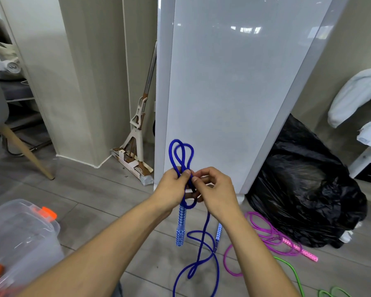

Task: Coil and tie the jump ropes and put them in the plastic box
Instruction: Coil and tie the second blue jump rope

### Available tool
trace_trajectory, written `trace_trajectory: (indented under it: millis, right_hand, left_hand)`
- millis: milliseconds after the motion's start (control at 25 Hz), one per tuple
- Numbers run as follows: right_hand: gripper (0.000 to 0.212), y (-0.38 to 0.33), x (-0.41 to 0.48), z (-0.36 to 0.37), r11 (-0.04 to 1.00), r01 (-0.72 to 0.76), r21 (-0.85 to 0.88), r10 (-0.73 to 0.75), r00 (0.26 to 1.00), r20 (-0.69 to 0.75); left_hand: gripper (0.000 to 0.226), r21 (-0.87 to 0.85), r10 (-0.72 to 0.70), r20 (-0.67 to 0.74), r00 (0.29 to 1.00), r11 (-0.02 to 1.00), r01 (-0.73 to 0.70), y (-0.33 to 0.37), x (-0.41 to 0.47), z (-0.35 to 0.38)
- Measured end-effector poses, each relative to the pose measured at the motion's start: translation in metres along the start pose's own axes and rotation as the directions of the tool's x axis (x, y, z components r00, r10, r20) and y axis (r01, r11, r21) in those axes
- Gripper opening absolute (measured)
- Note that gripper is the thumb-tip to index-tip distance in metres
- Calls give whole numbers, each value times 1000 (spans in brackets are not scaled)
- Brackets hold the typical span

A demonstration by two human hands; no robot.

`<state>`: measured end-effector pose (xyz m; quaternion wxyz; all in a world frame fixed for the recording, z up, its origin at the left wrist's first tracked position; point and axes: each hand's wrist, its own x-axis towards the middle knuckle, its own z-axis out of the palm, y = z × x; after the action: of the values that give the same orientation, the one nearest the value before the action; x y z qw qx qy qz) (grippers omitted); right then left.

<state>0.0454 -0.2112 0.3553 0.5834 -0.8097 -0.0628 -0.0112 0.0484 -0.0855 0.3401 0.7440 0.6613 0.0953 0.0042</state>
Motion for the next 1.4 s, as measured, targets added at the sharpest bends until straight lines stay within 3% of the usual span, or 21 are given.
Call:
trace_trajectory:
  millis: [120,280,440,520,600,680,760,920,1040,1120,1240,1400]
  right_hand:
    - [5,1,3,-11,995,-94,-20,96,986,137]
    - [24,10,3,-31,967,-151,-204,214,917,336]
    - [35,19,3,-45,918,-182,-353,330,845,421]
    - [39,21,4,-50,893,-172,-415,344,857,385]
    - [39,21,6,-51,853,-111,-510,283,920,273]
    - [31,21,8,-52,836,-52,-545,180,966,183]
    - [23,22,10,-54,841,-16,-541,127,977,169]
    - [29,27,11,-64,754,-26,-656,161,976,147]
    - [34,22,10,-68,716,-51,-696,120,992,51]
    - [24,18,10,-63,802,34,-596,28,995,94]
    - [15,10,8,-51,897,144,-417,-99,987,129]
    - [12,6,6,-39,949,184,-255,-156,980,124]
  left_hand:
    - [21,-137,31,-139,990,989,-50,12,5,-8]
    - [20,-276,-1,-300,954,957,-86,17,11,-23]
    - [12,-571,-127,-294,947,818,-67,23,15,-28]
    - [11,-660,-177,-263,948,750,-43,24,15,-30]
    - [12,-569,-154,-286,946,822,-39,21,16,-30]
    - [15,-313,-30,-294,955,947,-67,18,16,-26]
    - [17,-111,70,-247,967,989,-100,18,14,-22]
    - [19,166,155,-237,959,979,-117,17,15,-27]
    - [20,434,240,-188,952,890,-139,16,14,-28]
    - [17,507,215,-57,975,848,-157,13,7,-23]
    - [13,452,111,138,984,877,-162,11,-3,-13]
    - [12,417,105,223,969,888,-192,11,-14,-2]
